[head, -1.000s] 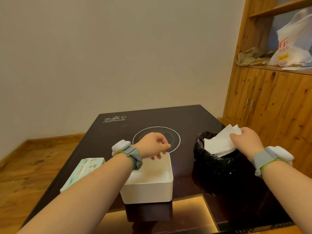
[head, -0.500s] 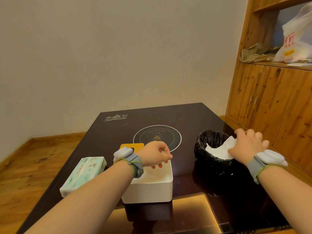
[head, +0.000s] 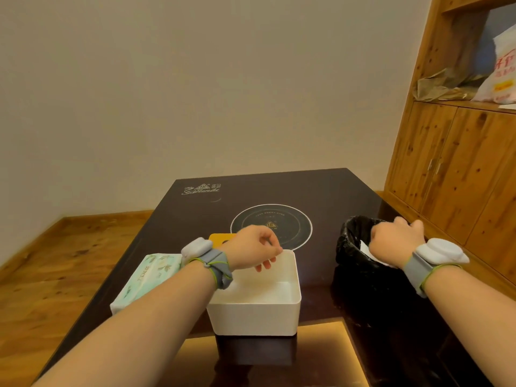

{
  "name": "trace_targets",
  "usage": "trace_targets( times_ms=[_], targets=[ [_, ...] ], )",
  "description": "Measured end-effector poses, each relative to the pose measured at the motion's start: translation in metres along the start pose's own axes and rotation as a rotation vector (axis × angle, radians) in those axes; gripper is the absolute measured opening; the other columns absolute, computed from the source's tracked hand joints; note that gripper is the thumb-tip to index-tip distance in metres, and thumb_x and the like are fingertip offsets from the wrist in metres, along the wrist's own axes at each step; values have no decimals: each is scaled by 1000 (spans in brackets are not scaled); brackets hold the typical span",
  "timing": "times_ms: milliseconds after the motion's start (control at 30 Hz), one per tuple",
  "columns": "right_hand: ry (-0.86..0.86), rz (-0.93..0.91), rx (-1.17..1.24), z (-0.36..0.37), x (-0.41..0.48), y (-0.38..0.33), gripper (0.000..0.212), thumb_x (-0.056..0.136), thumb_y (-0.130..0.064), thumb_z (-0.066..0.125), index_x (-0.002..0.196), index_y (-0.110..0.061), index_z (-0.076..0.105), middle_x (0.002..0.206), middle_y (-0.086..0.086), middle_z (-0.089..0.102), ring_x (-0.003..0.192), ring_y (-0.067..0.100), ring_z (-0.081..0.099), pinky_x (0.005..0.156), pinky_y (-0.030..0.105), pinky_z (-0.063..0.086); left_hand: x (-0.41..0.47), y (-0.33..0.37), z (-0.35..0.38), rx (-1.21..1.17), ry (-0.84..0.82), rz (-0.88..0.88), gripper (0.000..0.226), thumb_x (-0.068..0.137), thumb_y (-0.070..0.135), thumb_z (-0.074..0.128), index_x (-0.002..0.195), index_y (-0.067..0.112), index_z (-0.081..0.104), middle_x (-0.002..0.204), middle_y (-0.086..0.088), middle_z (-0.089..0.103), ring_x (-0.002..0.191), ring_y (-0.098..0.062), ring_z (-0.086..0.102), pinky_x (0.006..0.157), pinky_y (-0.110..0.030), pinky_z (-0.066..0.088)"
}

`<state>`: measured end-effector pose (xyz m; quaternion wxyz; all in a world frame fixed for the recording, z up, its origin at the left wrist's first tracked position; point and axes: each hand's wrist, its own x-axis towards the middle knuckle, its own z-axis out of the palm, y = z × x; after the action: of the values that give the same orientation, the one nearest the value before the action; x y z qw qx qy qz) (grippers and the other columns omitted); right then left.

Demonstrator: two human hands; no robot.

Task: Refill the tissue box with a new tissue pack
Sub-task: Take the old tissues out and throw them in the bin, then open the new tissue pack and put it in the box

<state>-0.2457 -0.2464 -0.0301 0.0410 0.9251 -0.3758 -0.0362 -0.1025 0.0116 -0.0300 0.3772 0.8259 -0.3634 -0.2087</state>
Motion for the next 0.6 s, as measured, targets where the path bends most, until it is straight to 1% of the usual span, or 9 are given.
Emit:
trace_targets(
  times_ms=[100, 200, 267, 300, 367, 433, 467, 533, 600],
  targets=[
    [233, -86, 122, -17, -3, -26, 22, 81, -19, 41, 78, -27, 61, 87, -1, 59, 106, 28, 46, 85, 42, 27, 0, -9, -28, -62, 157, -18, 10, 87, 15, 62, 77, 15, 62, 53, 6, 65, 42, -5, 58, 42, -19, 46],
    [292, -216, 419, -30, -11, -61, 23, 84, -19, 42, 75, -26, 61, 84, -1, 64, 95, 28, 53, 90, 43, 36, -3, -23, -63, -46, 269, -67, 10, 86, 19, 63, 76, 17, 63, 57, 5, 65, 44, -4, 57, 46, -18, 46],
    [184, -311, 683, -36, -19, -87, 18, 86, -22, 47, 80, -22, 64, 85, 1, 67, 86, 24, 59, 79, 35, 46, -9, -37, -88, 36, 324, -115, 10, 86, 23, 63, 77, 19, 65, 62, 5, 67, 53, -7, 60, 52, -18, 47],
    [99, -353, 755, -39, -23, -100, 17, 87, -23, 50, 87, -19, 66, 87, 1, 68, 82, 21, 59, 70, 30, 46, -13, -45, -99, 78, 347, -149, 10, 86, 24, 63, 78, 19, 66, 67, 4, 68, 59, -9, 60, 56, -20, 47],
    [-123, -408, 708, -40, -33, -119, 23, 89, -30, 53, 106, -19, 64, 101, 0, 66, 85, 15, 57, 65, 25, 41, -21, -60, -116, 154, 375, -228, 10, 86, 25, 62, 82, 17, 67, 76, 1, 67, 66, -13, 58, 58, -21, 46],
    [-339, -437, 569, -34, -40, -134, 37, 88, -40, 55, 123, -26, 54, 117, -1, 62, 96, 16, 60, 74, 25, 48, -30, -76, -128, 247, 358, -336, 12, 87, 27, 61, 81, 17, 64, 80, 0, 65, 75, -17, 60, 66, -26, 49],
    [-399, -445, 509, -30, -43, -139, 41, 88, -42, 54, 127, -29, 50, 122, 0, 60, 102, 18, 61, 82, 28, 53, -34, -82, -131, 298, 332, -396, 12, 87, 29, 61, 78, 20, 61, 81, 0, 64, 82, -20, 62, 76, -30, 51],
    [-410, -455, 450, -23, -46, -147, 40, 90, -34, 49, 130, -27, 49, 127, 2, 59, 109, 21, 60, 93, 33, 52, -41, -94, -135, 404, 279, -506, 13, 87, 34, 59, 83, 22, 58, 89, 1, 63, 99, -26, 62, 98, -40, 46],
    [-376, -467, 435, -18, -45, -154, 37, 91, -21, 44, 126, -23, 53, 127, 4, 59, 109, 22, 58, 90, 31, 49, -48, -106, -135, 474, 248, -610, 31, 86, 44, 59, 103, 19, 56, 110, -5, 63, 113, -28, 56, 103, -42, 42]
  ],
)
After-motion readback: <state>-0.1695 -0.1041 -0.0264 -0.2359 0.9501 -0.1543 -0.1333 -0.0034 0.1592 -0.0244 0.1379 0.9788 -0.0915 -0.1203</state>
